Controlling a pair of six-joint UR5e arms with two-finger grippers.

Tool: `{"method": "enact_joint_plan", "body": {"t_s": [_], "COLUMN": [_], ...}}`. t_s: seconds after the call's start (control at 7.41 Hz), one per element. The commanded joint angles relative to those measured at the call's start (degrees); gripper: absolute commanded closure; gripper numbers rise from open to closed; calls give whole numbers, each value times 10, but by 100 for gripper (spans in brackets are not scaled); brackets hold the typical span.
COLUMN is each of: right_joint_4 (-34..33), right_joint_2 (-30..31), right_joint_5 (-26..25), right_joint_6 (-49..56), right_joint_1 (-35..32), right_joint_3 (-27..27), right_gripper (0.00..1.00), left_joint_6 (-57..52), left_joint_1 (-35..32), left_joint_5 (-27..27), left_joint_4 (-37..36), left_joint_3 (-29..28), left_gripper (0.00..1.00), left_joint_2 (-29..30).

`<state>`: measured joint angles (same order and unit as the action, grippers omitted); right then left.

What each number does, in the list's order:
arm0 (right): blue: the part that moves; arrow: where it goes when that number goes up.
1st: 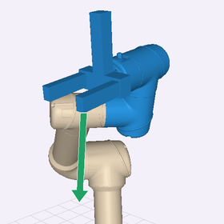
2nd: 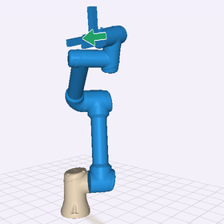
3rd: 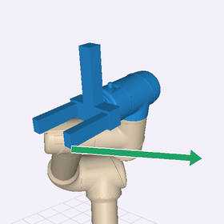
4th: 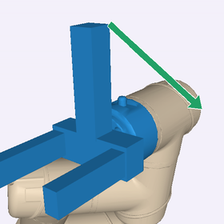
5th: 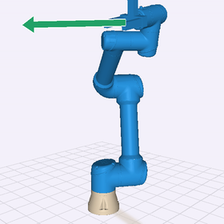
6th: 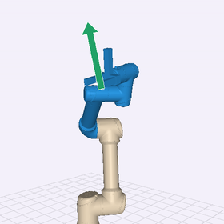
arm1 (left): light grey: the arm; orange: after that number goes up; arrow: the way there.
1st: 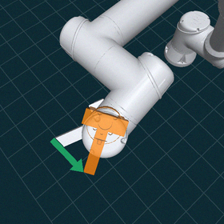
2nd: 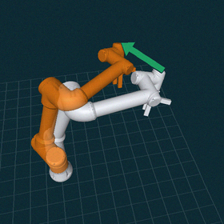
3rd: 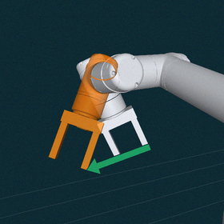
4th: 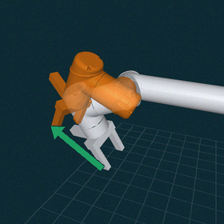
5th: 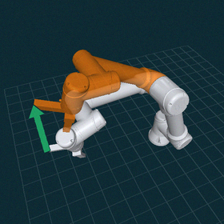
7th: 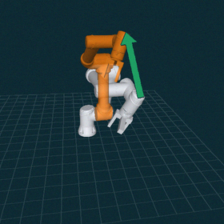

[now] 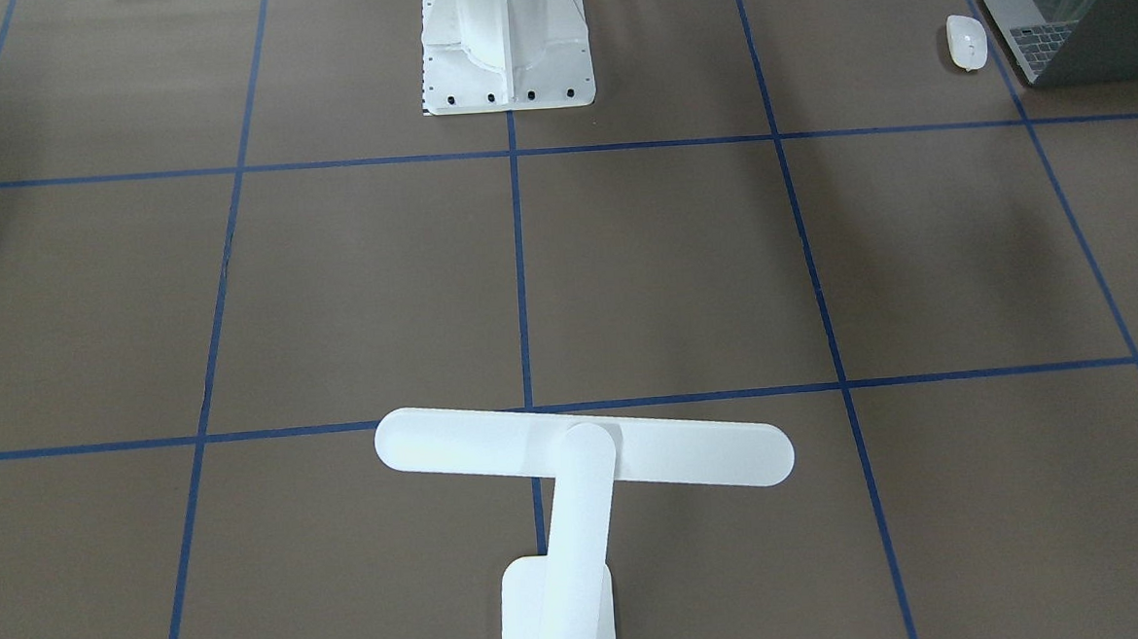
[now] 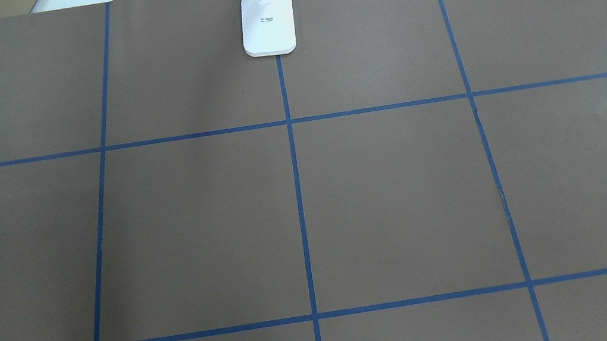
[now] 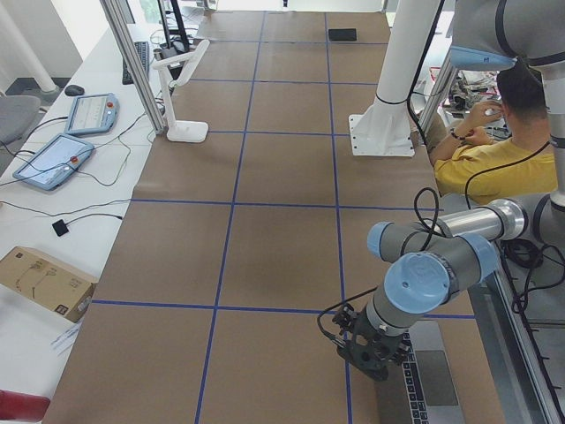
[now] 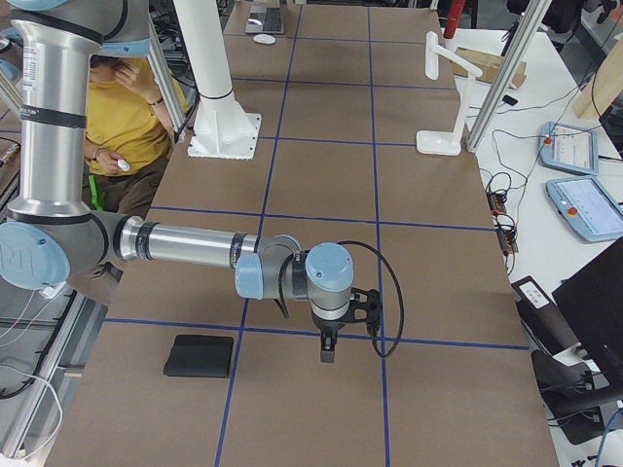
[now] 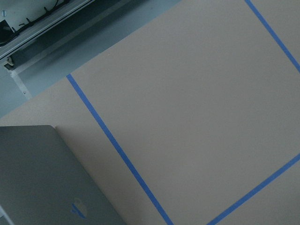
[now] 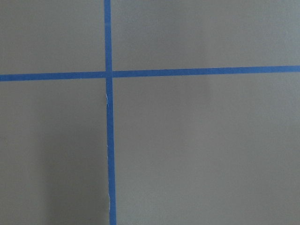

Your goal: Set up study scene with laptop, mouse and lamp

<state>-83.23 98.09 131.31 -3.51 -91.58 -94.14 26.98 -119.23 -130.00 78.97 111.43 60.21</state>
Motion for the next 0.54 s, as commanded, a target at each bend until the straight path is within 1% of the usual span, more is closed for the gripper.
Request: {"method": "enact_joint_plan", "body": {"t_s": [0.0,0.13,0.27,0.4], "right_joint_4": [0,0,0,0], "right_joint_2": [0,0,0,0], "right_joint_5": [0,0,0,0], "right_joint_6": [0,0,0,0], "right_joint_1": [1,1,1,1], "right_joint_3": [1,3,3,3], "right_gripper": [0,0,0,0], "left_joint_6": [30,60,95,120], "left_joint_1": [-53,-86,-106,-124], "left_joint_5": [0,2,3,2], "left_joint_4": [-2,-2,-3,-3], "left_joint_3": [-11,-10,-10,-11], "left_gripper": [4,4,4,5], "left_joint_2": [-51,-68,-78,-78]}}
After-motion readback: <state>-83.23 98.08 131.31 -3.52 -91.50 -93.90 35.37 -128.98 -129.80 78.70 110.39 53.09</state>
